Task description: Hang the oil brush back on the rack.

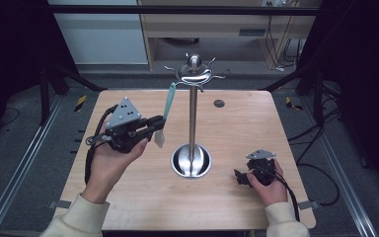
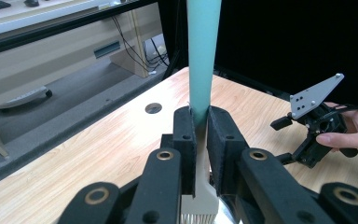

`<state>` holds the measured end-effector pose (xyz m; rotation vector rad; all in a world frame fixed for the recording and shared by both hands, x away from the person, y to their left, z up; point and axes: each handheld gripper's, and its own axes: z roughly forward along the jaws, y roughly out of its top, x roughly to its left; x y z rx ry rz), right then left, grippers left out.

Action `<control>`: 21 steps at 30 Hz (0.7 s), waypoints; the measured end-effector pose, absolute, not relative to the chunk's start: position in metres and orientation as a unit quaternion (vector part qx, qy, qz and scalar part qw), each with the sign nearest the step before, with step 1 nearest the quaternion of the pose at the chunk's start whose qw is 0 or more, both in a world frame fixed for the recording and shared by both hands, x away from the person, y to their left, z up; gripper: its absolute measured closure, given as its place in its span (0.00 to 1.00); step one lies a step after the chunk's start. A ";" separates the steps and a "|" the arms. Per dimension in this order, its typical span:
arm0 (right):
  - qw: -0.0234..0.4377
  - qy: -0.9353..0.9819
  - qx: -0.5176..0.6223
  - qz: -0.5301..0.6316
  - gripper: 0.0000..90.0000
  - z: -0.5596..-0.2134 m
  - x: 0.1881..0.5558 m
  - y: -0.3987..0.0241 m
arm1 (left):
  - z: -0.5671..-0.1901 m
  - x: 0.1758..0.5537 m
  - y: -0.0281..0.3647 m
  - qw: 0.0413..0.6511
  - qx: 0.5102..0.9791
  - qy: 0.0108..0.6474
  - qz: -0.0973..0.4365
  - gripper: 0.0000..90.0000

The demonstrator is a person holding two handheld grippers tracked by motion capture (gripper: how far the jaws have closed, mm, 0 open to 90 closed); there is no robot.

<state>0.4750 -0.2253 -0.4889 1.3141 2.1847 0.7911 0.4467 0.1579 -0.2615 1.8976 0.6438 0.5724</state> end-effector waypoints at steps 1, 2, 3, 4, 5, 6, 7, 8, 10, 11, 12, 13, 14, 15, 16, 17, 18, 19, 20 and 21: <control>0.234 0.795 0.480 0.288 0.09 -0.489 0.475 -0.225 | -0.261 0.447 0.158 0.506 0.786 0.266 0.236 0.91; 0.234 0.795 0.479 0.289 0.09 -0.489 0.475 -0.225 | -0.261 0.447 0.158 0.504 0.786 0.267 0.237 0.91; 0.234 0.795 0.480 0.288 0.09 -0.489 0.475 -0.225 | -0.261 0.447 0.158 0.506 0.786 0.265 0.235 0.91; 0.234 0.795 0.479 0.288 0.09 -0.489 0.475 -0.225 | -0.261 0.447 0.158 0.506 0.787 0.266 0.234 0.91; 0.233 0.795 0.480 0.288 0.09 -0.489 0.475 -0.225 | -0.261 0.448 0.158 0.506 0.787 0.266 0.233 0.91; 0.234 0.795 0.480 0.287 0.09 -0.489 0.475 -0.225 | -0.261 0.448 0.158 0.506 0.787 0.267 0.231 0.91; 0.233 0.795 0.480 0.287 0.09 -0.489 0.475 -0.225 | -0.261 0.448 0.157 0.506 0.787 0.267 0.231 0.91; 0.234 0.795 0.480 0.287 0.09 -0.489 0.475 -0.225 | -0.261 0.448 0.157 0.505 0.787 0.267 0.231 0.91; 0.233 0.795 0.480 0.287 0.09 -0.489 0.475 -0.225 | -0.261 0.449 0.156 0.505 0.787 0.269 0.230 0.91; 0.233 0.795 0.481 0.288 0.09 -0.489 0.475 -0.225 | -0.261 0.449 0.156 0.505 0.788 0.268 0.230 0.91; 0.233 0.795 0.480 0.287 0.09 -0.489 0.475 -0.225 | -0.261 0.449 0.156 0.503 0.789 0.267 0.230 0.91; 0.233 0.796 0.480 0.287 0.09 -0.489 0.475 -0.225 | -0.261 0.449 0.156 0.503 0.789 0.267 0.231 0.91; 0.233 0.795 0.480 0.287 0.09 -0.489 0.475 -0.225 | -0.261 0.449 0.156 0.504 0.789 0.267 0.230 0.91; 0.233 0.795 0.481 0.287 0.09 -0.489 0.475 -0.225 | -0.261 0.450 0.156 0.504 0.789 0.267 0.229 0.91; 0.235 0.796 0.479 0.287 0.09 -0.489 0.475 -0.225 | -0.261 0.450 0.156 0.504 0.789 0.268 0.229 0.91; 0.234 0.796 0.479 0.287 0.09 -0.490 0.475 -0.225 | -0.261 0.450 0.156 0.504 0.789 0.268 0.228 0.91; 0.233 0.796 0.479 0.287 0.09 -0.490 0.475 -0.225 | -0.261 0.450 0.156 0.504 0.789 0.268 0.228 0.91; 0.234 0.797 0.478 0.286 0.09 -0.490 0.475 -0.225 | -0.261 0.450 0.156 0.504 0.789 0.268 0.227 0.91; 0.234 0.797 0.478 0.286 0.09 -0.490 0.475 -0.225 | -0.261 0.450 0.156 0.504 0.789 0.268 0.227 0.91; 0.234 0.797 0.478 0.286 0.09 -0.490 0.475 -0.225 | -0.260 0.450 0.157 0.502 0.789 0.270 0.228 0.90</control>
